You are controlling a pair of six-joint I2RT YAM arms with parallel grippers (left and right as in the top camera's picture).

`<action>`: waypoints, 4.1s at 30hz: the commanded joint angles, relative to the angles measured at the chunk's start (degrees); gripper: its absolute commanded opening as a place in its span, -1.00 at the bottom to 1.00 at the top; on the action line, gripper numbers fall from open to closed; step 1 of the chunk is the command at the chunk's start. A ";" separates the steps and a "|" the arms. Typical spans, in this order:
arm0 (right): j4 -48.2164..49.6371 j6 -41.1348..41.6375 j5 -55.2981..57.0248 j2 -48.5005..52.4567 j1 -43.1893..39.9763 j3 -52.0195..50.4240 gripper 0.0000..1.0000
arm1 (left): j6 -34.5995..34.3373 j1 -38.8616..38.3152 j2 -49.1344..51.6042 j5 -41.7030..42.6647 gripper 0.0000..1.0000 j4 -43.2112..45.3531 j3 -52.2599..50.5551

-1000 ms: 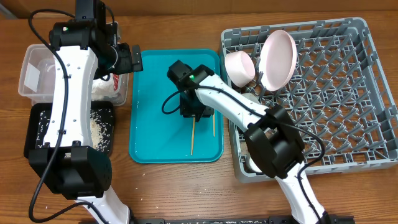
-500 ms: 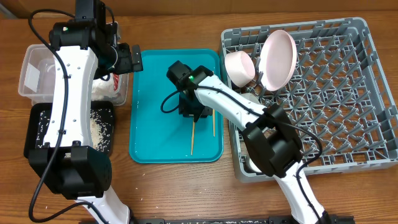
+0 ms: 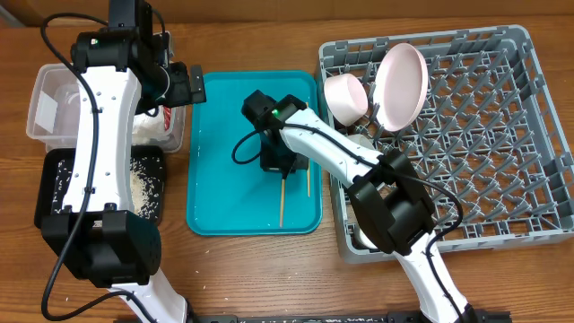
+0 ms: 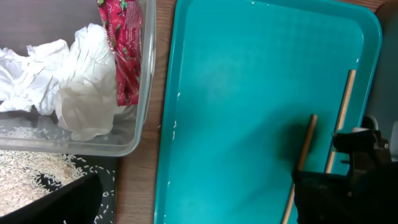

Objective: Sort waste into correct bins and load items into the dishwasher
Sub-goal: 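Move the right gripper to a wooden chopstick and grasp it, then carry the chopstick into the rack and release it upright, then reach the right gripper to the second chopstick and grasp it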

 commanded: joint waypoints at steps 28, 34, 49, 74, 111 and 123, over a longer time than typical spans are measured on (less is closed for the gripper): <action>-27.85 -17.94 9.03 -22.12 -9.25 22.12 -0.92 | 0.26 0.09 -0.13 -0.35 0.99 0.24 1.07; -27.85 -18.64 9.07 -29.11 -13.22 18.64 -0.92 | 0.26 0.09 -0.13 -0.35 1.00 0.24 1.07; -18.82 -22.88 9.05 -33.68 -26.93 -11.37 -0.92 | 0.26 0.09 -0.13 -0.35 1.00 0.24 1.07; -13.05 -37.81 2.10 -33.57 -30.42 -20.55 -0.18 | 0.26 0.09 -0.13 -0.35 0.99 0.24 1.07; 3.21 -12.00 4.20 -15.54 -3.08 -5.11 -0.12 | 0.26 0.09 -0.13 -0.35 1.00 0.24 1.07; 5.99 -8.24 9.64 -6.14 -3.10 -5.11 -0.02 | 0.26 0.09 -0.13 -0.35 1.00 0.24 1.07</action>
